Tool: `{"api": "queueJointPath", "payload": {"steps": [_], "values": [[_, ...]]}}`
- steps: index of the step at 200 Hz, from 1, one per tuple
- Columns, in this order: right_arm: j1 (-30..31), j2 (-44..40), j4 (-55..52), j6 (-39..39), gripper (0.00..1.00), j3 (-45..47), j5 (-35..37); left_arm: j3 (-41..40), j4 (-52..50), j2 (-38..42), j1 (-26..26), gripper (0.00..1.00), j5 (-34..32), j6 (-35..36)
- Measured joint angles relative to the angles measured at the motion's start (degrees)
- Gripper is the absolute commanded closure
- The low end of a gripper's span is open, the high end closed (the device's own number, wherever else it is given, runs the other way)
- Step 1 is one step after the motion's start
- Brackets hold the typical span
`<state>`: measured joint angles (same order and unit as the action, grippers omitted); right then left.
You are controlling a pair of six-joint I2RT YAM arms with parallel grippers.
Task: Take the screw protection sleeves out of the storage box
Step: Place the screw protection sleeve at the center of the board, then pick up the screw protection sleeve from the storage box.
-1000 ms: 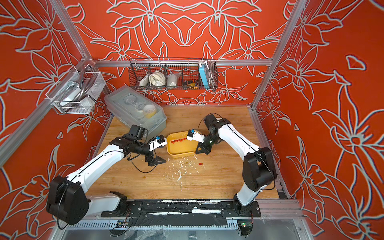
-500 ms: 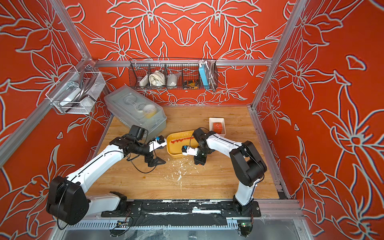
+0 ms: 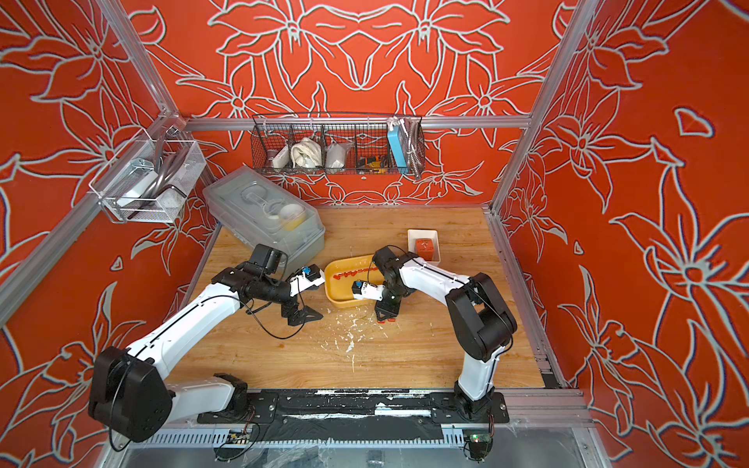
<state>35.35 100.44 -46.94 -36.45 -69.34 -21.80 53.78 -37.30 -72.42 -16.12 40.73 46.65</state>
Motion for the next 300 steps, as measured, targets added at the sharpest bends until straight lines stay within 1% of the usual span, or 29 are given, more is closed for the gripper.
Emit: {"api": "queueJointPath", "payload": {"steps": [41, 60, 81, 99, 137, 171, 219, 258, 300], "values": [[-1.5, -7.0, -2.9, -0.5, 0.65, -2.5, -2.7, 0.0, 0.1, 0.1, 0.0, 0.02, 0.6, -0.2], [-2.4, -8.7, -2.4, -0.3, 0.64, -3.0, -2.5, 0.0, 0.5, 0.1, 0.0, 0.02, 1.4, -0.2], [-3.2, -8.4, -1.1, 0.0, 0.63, -3.9, -0.6, -0.1, 1.0, 0.1, 0.0, 0.02, 1.9, -0.2], [-3.5, -5.4, -0.3, 0.0, 0.63, -7.4, 3.2, -0.3, 1.4, 0.0, -0.1, 0.02, 2.0, -0.2], [-4.0, 5.7, 3.1, -0.2, 0.63, -16.7, 12.2, -0.3, 2.2, -0.8, -1.5, 0.02, 1.6, -0.1], [-4.2, 14.1, 3.8, 1.3, 0.65, -23.0, 17.6, -0.3, 2.3, -1.6, -2.3, 0.03, 1.4, 0.0], [-4.2, 21.1, 3.7, 3.2, 0.68, -28.6, 21.4, -0.3, 2.2, -1.6, -2.3, 0.03, 0.7, 0.5], [-4.2, 23.9, 3.4, 3.9, 0.69, -30.1, 23.3, -0.3, 2.2, -1.6, -2.3, 0.03, 0.4, 0.7], [-4.2, 25.0, 3.5, 4.0, 0.71, -30.2, 24.3, -0.3, 2.2, -1.6, -2.3, 0.03, 0.3, 0.9]]}}
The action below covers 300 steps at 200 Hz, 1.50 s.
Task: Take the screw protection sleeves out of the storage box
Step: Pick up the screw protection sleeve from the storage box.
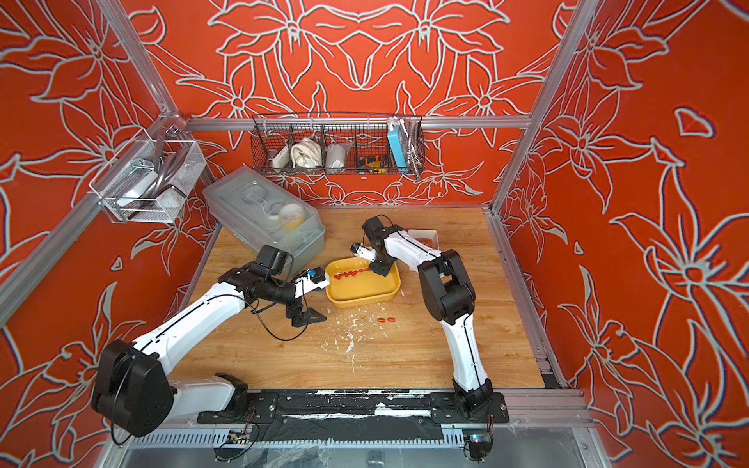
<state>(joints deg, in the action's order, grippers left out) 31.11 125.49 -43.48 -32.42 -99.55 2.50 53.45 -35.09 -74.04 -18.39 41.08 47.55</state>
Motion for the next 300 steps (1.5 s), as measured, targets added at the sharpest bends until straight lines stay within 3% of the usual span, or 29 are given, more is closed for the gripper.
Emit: {"api": "queueJointPath", "payload": {"steps": [126, 195, 300], "values": [[0.0, 1.5, 1.6, -0.2, 0.85, -0.3, 1.8, 0.0, 0.0, 0.0, 0.0, 0.03, -0.1, 0.2], [0.0, 1.5, 1.3, -0.6, 1.0, -0.4, 1.5, 0.0, -0.4, 0.0, 0.0, 0.02, -0.1, 0.4], [0.0, -1.9, -5.4, -1.4, 1.0, -2.8, -3.6, 0.0, -0.4, 0.3, 0.0, 0.02, -0.5, 0.4]]}}
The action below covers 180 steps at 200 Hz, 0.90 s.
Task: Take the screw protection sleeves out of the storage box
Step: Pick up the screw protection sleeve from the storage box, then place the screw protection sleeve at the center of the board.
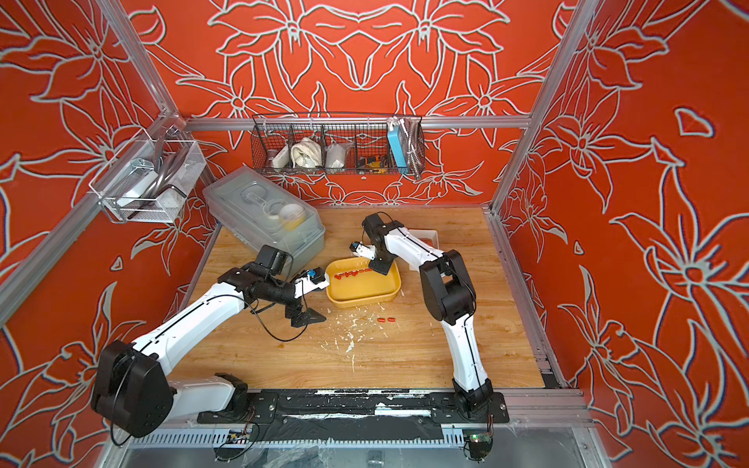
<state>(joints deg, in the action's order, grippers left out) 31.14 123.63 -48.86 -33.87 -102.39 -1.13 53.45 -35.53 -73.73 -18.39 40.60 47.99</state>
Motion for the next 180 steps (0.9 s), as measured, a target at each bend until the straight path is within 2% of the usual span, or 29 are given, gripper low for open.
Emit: {"api": "queueJointPath", "payload": {"steps": [30, 63, 88, 134, 180], "values": [[0.0, -8.2, -1.1, -1.8, 1.0, 5.9, -5.9, 0.0, -0.1, 0.4, 0.0, 0.02, -0.1, 0.2], [0.3, -21.0, -3.5, -4.9, 1.0, 16.0, -15.9, 0.0, -0.9, 0.5, 0.7, 0.02, 0.0, 0.2], [2.8, -27.2, -4.4, -5.9, 1.0, 24.1, -21.7, 0.1, -1.0, 0.7, 2.8, 0.02, 0.3, -0.5], [9.7, -23.6, -1.6, -5.4, 1.0, 32.1, -23.9, 0.1, -0.8, 2.1, 5.7, 0.02, 0.5, -2.9], [10.8, -18.1, 4.7, -3.8, 0.99, 32.1, -22.0, 0.1, -0.8, 2.6, 6.0, 0.02, 0.7, -3.5]]}}
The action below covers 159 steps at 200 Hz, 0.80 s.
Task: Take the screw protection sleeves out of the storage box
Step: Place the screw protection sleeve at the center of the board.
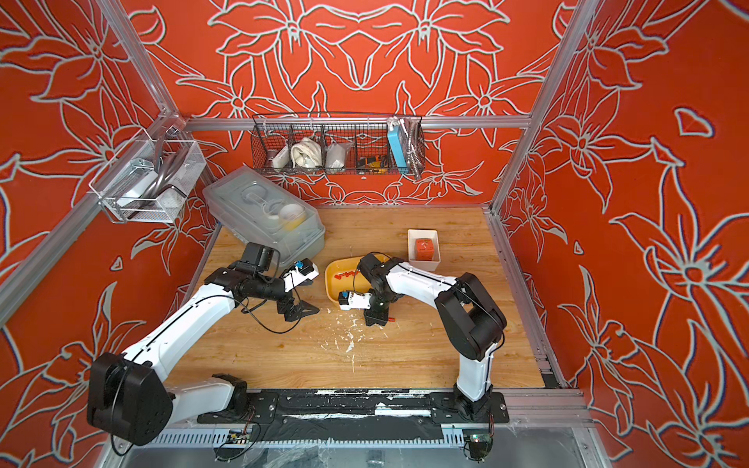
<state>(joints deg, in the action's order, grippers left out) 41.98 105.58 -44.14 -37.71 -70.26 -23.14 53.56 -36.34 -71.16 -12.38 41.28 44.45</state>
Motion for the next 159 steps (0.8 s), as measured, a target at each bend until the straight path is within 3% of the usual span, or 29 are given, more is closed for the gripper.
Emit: {"api": "queueJointPath", "payload": {"steps": [72, 123, 159], "values": [[0.0, 1.8, 0.7, -0.8, 0.68, -0.1, 4.2, 0.0, 0.0, 0.4, 0.0, 0.02, 0.4, -0.4], [-1.1, -6.4, -4.0, -1.7, 0.63, -0.3, 1.2, 0.0, 0.0, 0.4, 0.0, 0.02, 1.3, -1.2], [-7.4, -14.8, -6.9, -1.9, 0.61, -0.5, -4.1, 1.2, 1.1, -0.4, -0.5, 0.03, 1.5, -3.2]]}}
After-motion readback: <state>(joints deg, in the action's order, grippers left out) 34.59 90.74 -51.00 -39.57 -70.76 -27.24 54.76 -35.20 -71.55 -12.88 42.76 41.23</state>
